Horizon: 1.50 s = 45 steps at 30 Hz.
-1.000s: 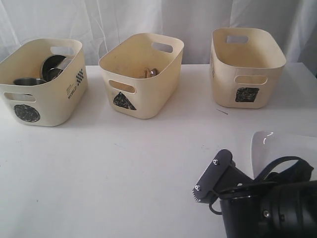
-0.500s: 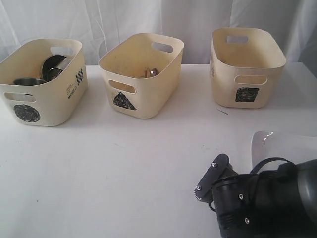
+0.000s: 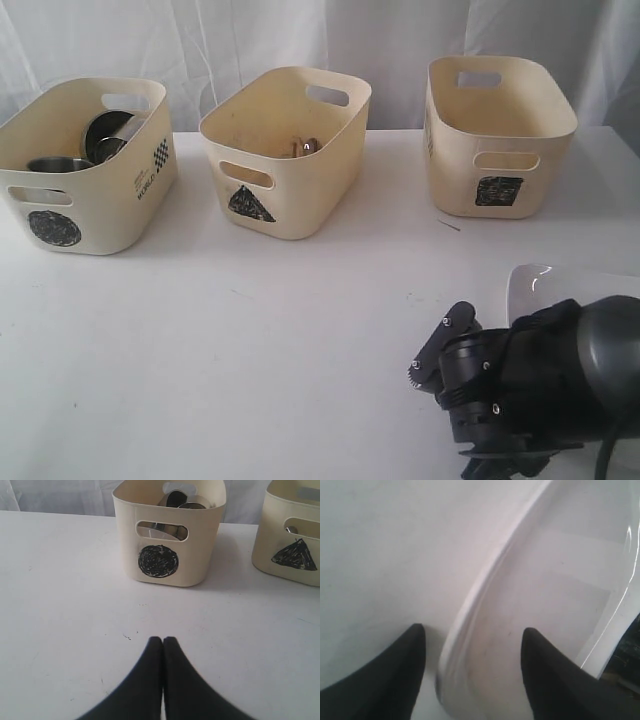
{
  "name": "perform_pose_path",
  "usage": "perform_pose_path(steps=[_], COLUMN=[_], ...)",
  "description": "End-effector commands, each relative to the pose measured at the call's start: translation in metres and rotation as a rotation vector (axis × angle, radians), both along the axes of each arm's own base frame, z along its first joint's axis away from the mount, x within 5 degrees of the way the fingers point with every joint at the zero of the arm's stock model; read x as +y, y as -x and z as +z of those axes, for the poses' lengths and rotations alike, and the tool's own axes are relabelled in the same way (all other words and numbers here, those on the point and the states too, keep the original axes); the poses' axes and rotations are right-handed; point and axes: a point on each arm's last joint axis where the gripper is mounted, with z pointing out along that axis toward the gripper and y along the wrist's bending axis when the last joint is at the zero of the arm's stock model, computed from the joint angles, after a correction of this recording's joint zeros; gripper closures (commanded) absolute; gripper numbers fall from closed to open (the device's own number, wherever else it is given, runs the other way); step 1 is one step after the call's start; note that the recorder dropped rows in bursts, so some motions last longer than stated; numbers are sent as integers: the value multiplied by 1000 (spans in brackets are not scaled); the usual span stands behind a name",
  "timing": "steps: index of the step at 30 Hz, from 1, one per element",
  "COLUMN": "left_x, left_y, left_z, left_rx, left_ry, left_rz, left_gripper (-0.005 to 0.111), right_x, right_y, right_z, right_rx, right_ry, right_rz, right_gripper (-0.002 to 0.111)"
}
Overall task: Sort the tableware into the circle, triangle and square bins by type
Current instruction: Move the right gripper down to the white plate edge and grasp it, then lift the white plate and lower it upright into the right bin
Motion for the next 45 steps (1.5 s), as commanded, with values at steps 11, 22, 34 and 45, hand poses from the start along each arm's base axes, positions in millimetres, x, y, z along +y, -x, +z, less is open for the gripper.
perform_pose_path(steps=[11,22,34,45], left_x=[-1,-1,-1,-1], left_y=[0,0,0,0], left_z=[0,0,0,0], left_rx=[-7,-7,-7,-7], left_ry=[15,15,15,15], left_rz=[-6,-6,-6,-6], left_gripper=[107,107,107,107], right_x=[-2,-12,-37,-35], right_y=[-2,30,38,-32], right_z=[-11,96,165,245], right_rx=[-1,-370,-645,-881], right_ry=[-93,-270,-222,-247], right_rz=[-84,-134,-93,104], right_gripper=[108,108,108,108])
